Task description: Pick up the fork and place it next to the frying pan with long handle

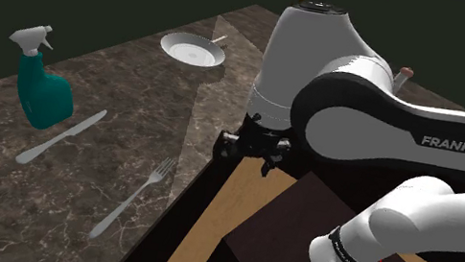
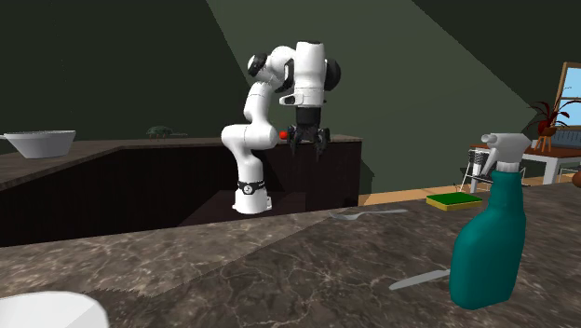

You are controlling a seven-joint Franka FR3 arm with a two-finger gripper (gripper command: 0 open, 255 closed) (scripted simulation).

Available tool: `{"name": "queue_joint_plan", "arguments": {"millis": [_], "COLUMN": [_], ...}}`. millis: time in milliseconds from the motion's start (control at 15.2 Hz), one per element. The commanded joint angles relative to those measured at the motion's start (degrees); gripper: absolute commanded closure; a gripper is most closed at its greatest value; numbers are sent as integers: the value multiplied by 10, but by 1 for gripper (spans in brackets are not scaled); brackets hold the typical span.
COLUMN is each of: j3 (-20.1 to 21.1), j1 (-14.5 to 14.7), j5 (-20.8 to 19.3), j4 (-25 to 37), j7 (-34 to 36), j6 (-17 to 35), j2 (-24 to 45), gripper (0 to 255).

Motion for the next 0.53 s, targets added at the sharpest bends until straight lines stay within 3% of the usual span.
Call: {"name": "queue_joint_plan", "arguments": {"millis": [0, 264, 462], "j3": [48, 158, 271], "j1": [-31, -113, -211], "j5": [1, -26, -82], "j4": [23, 75, 121], "j7": [64, 195, 311], "j6": [33, 94, 136], "j2": [38, 119, 195], "gripper": [0, 0, 0]}}
